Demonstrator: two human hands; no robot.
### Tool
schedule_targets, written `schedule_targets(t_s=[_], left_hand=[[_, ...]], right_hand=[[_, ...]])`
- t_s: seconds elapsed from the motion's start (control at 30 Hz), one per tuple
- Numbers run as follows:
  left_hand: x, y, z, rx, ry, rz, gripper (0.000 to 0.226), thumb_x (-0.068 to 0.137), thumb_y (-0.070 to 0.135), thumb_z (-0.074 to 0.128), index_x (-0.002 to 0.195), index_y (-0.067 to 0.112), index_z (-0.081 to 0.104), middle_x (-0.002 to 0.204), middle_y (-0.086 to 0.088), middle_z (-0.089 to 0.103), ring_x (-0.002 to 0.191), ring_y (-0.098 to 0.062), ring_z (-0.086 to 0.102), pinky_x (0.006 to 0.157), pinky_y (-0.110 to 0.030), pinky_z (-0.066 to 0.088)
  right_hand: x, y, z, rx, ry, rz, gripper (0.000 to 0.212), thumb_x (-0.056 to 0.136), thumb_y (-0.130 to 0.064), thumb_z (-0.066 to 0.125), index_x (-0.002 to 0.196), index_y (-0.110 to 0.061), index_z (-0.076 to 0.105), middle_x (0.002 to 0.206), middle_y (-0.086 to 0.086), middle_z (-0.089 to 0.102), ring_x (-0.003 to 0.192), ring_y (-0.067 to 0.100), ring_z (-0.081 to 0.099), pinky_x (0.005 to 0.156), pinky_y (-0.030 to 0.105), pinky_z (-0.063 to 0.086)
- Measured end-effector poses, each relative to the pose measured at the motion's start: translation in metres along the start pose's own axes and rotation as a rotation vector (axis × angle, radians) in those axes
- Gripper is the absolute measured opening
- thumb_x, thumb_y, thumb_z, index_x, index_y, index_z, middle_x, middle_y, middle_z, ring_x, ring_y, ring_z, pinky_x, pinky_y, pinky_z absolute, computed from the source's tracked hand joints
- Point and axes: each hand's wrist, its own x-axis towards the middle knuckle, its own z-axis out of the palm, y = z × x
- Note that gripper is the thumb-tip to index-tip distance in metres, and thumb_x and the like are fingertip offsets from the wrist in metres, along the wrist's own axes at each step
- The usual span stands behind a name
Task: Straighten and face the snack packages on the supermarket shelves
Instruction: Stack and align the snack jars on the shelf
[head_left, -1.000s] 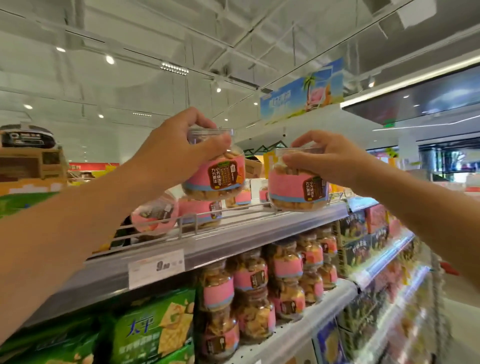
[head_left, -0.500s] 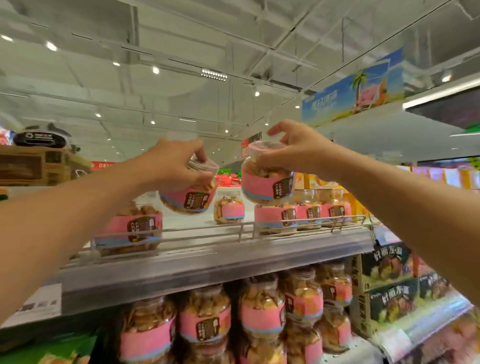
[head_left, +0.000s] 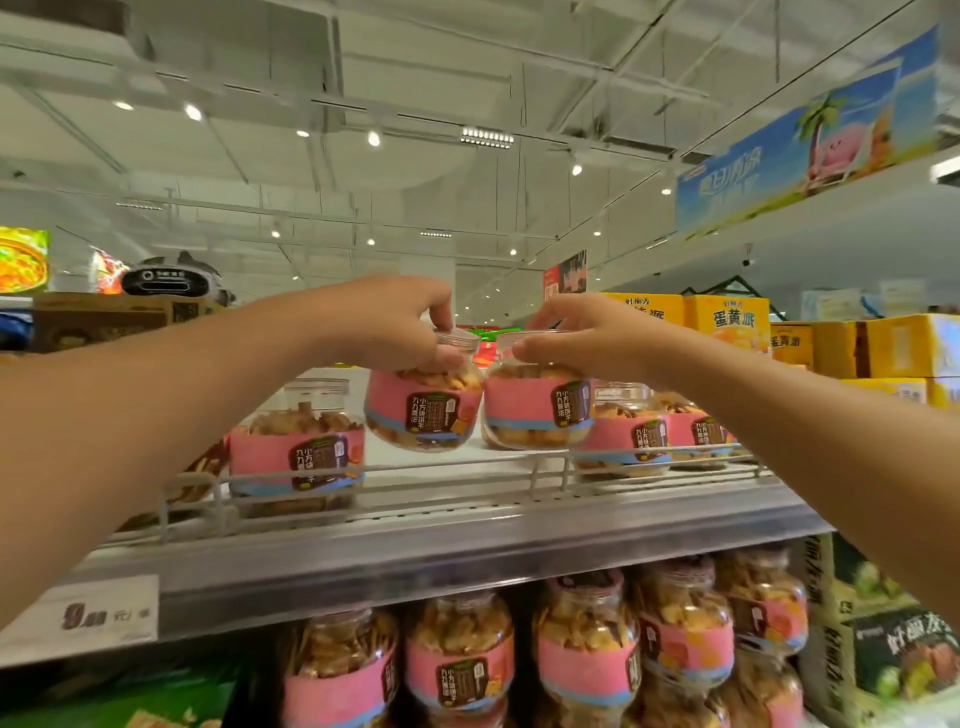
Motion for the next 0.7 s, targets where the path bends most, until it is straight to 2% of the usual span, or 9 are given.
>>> schedule_targets(t_s=[0.1, 0.2, 0.3, 0.43, 0.57, 0.7], left_hand=[[-0.003, -0.007, 0.008, -0.074, -0.127, -0.01, 0.022, 0.087, 0.043, 0.068, 0.099, 0.032, 0.053, 0.098, 0.005, 0.061, 0.09, -0.014, 0.058, 0.072, -0.033, 0.046], [-0.006, -0.012, 0.018, -0.012, -0.179, 0.015, 0.025, 0.089, 0.041, 0.066, 0.108, 0.03, 0.053, 0.101, 0.004, 0.062, 0.089, -0.012, 0.058, 0.073, -0.031, 0.046], [-0.007, -0.012, 0.018, 0.087, -0.196, 0.026, 0.026, 0.091, 0.045, 0.061, 0.111, 0.032, 0.051, 0.1, 0.004, 0.064, 0.088, -0.011, 0.058, 0.08, -0.033, 0.048], [-0.007, -0.014, 0.014, 0.202, -0.26, 0.028, 0.027, 0.094, 0.049, 0.053, 0.113, 0.032, 0.046, 0.1, 0.009, 0.062, 0.088, -0.007, 0.055, 0.079, -0.034, 0.045], [-0.01, -0.015, 0.016, 0.204, -0.252, 0.061, 0.041, 0.089, 0.057, 0.055, 0.119, 0.031, 0.046, 0.102, 0.007, 0.066, 0.085, -0.005, 0.057, 0.074, -0.028, 0.047], [-0.009, -0.015, 0.021, 0.25, -0.187, 0.096, 0.042, 0.089, 0.058, 0.053, 0.119, 0.028, 0.046, 0.094, 0.011, 0.06, 0.081, -0.003, 0.053, 0.067, -0.025, 0.043]], right_hand=[[-0.007, 0.007, 0.008, -0.038, -0.011, 0.006, 0.051, 0.073, -0.072, 0.06, 0.109, -0.036, 0.059, 0.098, -0.007, 0.069, 0.083, 0.01, 0.068, 0.069, 0.034, 0.06], [-0.009, 0.01, 0.019, -0.169, -0.031, -0.021, 0.052, 0.076, -0.075, 0.054, 0.112, -0.038, 0.054, 0.104, -0.011, 0.061, 0.084, 0.006, 0.059, 0.062, 0.025, 0.051], [-0.007, 0.01, 0.026, -0.224, -0.048, -0.019, 0.052, 0.079, -0.074, 0.051, 0.115, -0.037, 0.051, 0.11, -0.004, 0.06, 0.091, 0.013, 0.057, 0.065, 0.025, 0.047], [-0.008, 0.009, 0.03, -0.317, -0.072, -0.038, 0.052, 0.085, -0.069, 0.048, 0.122, -0.032, 0.052, 0.122, 0.002, 0.062, 0.097, 0.017, 0.055, 0.074, 0.03, 0.046], [-0.007, 0.004, 0.033, -0.396, -0.029, -0.06, 0.058, 0.086, -0.069, 0.047, 0.126, -0.027, 0.053, 0.121, 0.004, 0.062, 0.092, 0.016, 0.052, 0.068, 0.027, 0.041], [-0.007, 0.002, 0.035, -0.455, -0.01, -0.058, 0.062, 0.086, -0.07, 0.045, 0.129, -0.025, 0.053, 0.121, 0.006, 0.062, 0.09, 0.017, 0.052, 0.065, 0.027, 0.042]])
